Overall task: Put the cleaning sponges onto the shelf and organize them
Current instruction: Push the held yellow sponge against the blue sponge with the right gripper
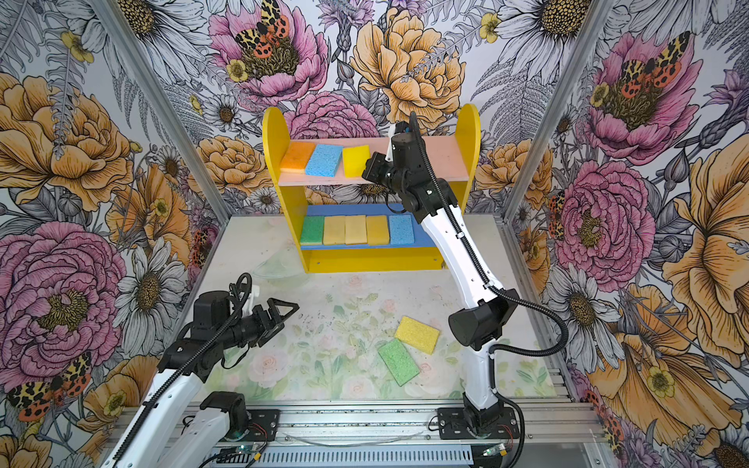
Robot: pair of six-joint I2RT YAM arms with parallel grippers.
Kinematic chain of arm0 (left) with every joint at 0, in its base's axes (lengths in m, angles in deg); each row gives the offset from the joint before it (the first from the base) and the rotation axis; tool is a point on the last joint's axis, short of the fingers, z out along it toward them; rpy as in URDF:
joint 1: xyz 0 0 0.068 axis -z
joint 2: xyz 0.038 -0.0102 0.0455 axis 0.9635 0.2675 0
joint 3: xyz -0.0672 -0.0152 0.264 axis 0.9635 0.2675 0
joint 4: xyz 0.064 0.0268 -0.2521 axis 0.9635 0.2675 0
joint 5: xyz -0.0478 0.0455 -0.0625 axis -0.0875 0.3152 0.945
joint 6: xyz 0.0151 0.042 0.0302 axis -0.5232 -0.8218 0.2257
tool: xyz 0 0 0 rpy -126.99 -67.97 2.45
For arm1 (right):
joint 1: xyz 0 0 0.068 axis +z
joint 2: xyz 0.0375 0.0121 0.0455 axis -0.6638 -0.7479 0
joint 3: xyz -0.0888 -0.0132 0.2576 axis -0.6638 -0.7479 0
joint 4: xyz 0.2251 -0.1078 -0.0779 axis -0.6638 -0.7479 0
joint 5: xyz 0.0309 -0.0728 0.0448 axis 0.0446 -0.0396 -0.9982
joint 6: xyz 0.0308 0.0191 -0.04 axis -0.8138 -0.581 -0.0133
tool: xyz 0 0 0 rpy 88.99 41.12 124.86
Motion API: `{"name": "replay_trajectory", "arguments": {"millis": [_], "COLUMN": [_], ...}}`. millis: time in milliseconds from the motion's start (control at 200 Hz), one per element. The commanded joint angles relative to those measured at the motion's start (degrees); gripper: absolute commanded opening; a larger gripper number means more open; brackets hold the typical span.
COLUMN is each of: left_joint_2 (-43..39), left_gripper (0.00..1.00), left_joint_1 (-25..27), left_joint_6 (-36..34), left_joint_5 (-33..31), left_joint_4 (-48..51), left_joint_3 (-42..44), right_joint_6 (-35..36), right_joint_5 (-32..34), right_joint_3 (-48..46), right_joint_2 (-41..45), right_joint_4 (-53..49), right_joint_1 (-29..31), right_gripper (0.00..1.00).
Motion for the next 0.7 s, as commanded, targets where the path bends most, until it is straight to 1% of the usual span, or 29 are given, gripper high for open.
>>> {"name": "replay_trajectory", "arguments": {"millis": [0,150,305,415,485,555,610,690], "left_joint_2": [-0.7,-0.7,-0.8,-0.8,-0.9,-0.7,-0.6,-0.5], "left_gripper": [0.99,0.99,0.99,0.99,0.99,0.99,0.99,0.99], "left_joint_1": [-0.7,-0.7,-0.6,-0.6,-0.6,-0.7,-0.7,-0.7], "left_joint_6": [-1.2,-1.2,-1.1,-1.1,-1.1,-1.1,-1.1,-1.1], "left_joint_5": [1.4,1.4,1.4,1.4,1.4,1.4,1.4,1.3], "left_joint_4": [-0.8,-0.7,-0.8,-0.7,-0.8,-0.7,-0.8,-0.7], "left_joint_3": [0.8,0.8,0.9,0.9,0.9,0.9,0.9,0.9], "right_joint_6": [1.0,0.6,-0.5,-1.4,-1.5,-1.2,-1.0,-0.5], "right_joint_5": [2.2,-0.4,-4.1,-5.9,-6.2,-5.9,-5.5,-4.9], "right_joint_3": [-0.5,1.6,6.6,8.9,8.9,8.2,7.4,6.6], "right_joint_2": [2.7,0.7,-3.3,-5.3,-5.4,-4.8,-4.2,-3.4], "right_joint_4": [0.0,0.0,-0.1,-0.2,-0.2,-0.1,-0.1,-0.1], "right_joint_1": [0.3,0.3,0.3,0.3,0.4,0.5,0.5,0.5], "right_gripper": [0.00,0.00,0.00,0.09,0.18,0.24,0.29,0.32]}}
